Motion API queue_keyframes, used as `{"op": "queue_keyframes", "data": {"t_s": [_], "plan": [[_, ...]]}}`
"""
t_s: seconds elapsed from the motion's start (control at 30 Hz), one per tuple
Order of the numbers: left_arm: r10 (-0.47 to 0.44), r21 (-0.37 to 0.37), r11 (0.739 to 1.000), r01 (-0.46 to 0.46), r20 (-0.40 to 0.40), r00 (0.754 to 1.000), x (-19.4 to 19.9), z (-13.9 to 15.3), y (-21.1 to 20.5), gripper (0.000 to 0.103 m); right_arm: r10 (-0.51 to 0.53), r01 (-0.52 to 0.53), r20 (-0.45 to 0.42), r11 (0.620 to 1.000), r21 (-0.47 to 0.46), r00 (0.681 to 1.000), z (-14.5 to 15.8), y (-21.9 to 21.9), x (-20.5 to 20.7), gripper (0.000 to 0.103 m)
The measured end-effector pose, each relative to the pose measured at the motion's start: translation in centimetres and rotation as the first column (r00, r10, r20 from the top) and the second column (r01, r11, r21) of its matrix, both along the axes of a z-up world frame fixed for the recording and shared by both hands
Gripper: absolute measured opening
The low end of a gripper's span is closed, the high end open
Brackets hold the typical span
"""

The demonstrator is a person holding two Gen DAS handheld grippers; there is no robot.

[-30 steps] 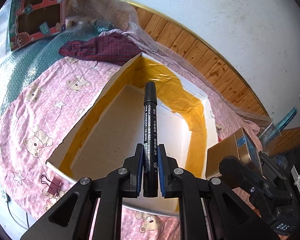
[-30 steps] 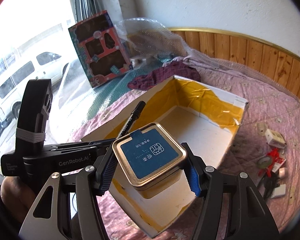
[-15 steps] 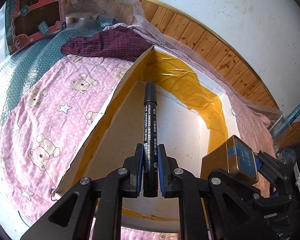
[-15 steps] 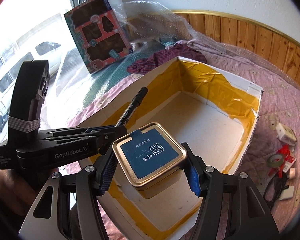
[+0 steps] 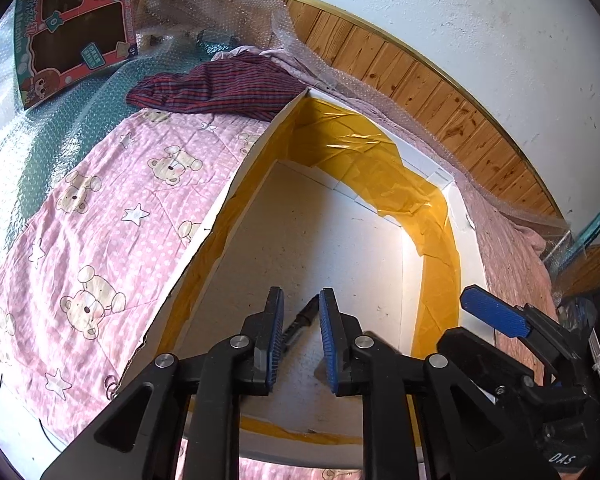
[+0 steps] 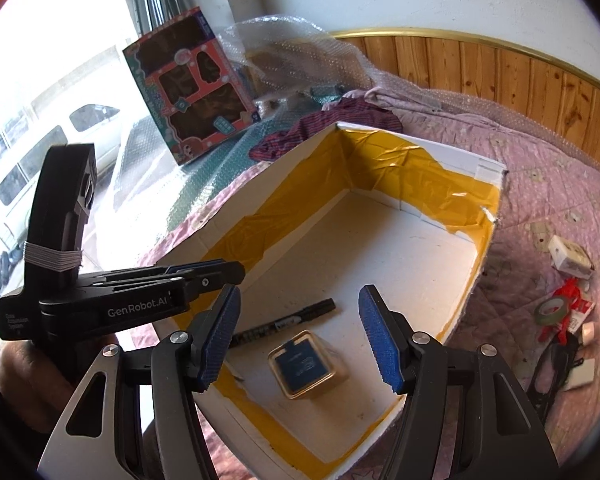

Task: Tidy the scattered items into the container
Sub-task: 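Open both grippers to drop the marker and tin into the box, then grasp the black glasses with the left gripper while the right gripper grasps the white charger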

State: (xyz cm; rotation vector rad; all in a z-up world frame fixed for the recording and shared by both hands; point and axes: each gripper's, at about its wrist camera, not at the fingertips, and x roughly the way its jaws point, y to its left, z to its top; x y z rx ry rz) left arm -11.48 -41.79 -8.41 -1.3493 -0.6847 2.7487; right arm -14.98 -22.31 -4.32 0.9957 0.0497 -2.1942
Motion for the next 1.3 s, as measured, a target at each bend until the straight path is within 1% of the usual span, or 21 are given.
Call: {"op": "queue_keyframes", "data": {"t_s": [0.13, 0.3, 0.43, 0.83, 0.9, 1.1, 1.3], "plan": [[0.012, -0.009, 1.000, -0.012, -0.001, 1.000, 0.6, 0.4, 0.0, 0.020, -0.019, 0.020, 0.012, 0.998, -0.054, 1.000, 0.4, 1.9, 0.6, 0.065], [0.026, -0.011, 1.000, -0.026, -0.010, 1.000, 1.6, 1.0, 0.3, 0.020, 0.004, -0.004, 0.008, 0.996, -0.086, 1.000, 0.7, 2.9, 2.5, 0.064], [0.014, -0.007, 1.000, -0.014, -0.012, 1.000, 2.4, 1.3, 1.1, 0.020, 0.014, -0.014, -0.004, 0.994, -0.107, 1.000, 0.9, 3.6, 4.0, 0.064], [-0.063, -0.029, 0.998, 0.062, -0.046, 0.997, 5.0, 3.6, 5.3, 0.020, -0.026, 0.026, 0.006, 0.984, -0.175, 1.000, 1.5, 7.5, 6.5, 0.064], [-0.080, -0.033, 0.996, 0.078, -0.053, 0.995, 5.4, 3.9, 6.3, 0.020, -0.032, 0.033, 0.009, 0.982, -0.186, 0.999, 1.6, 8.3, 6.9, 0.060], [-0.138, -0.049, 0.990, 0.135, -0.064, 0.988, 6.4, 4.8, 9.6, 0.020, -0.066, 0.066, 0.011, 0.974, -0.215, 0.998, 1.8, 11.0, 8.0, 0.058], [-0.207, -0.069, 0.977, 0.202, -0.075, 0.975, 7.0, 5.9, 13.3, 0.022, -0.126, 0.129, 0.026, 0.960, -0.248, 0.992, 1.5, 14.8, 8.8, 0.058]]}}
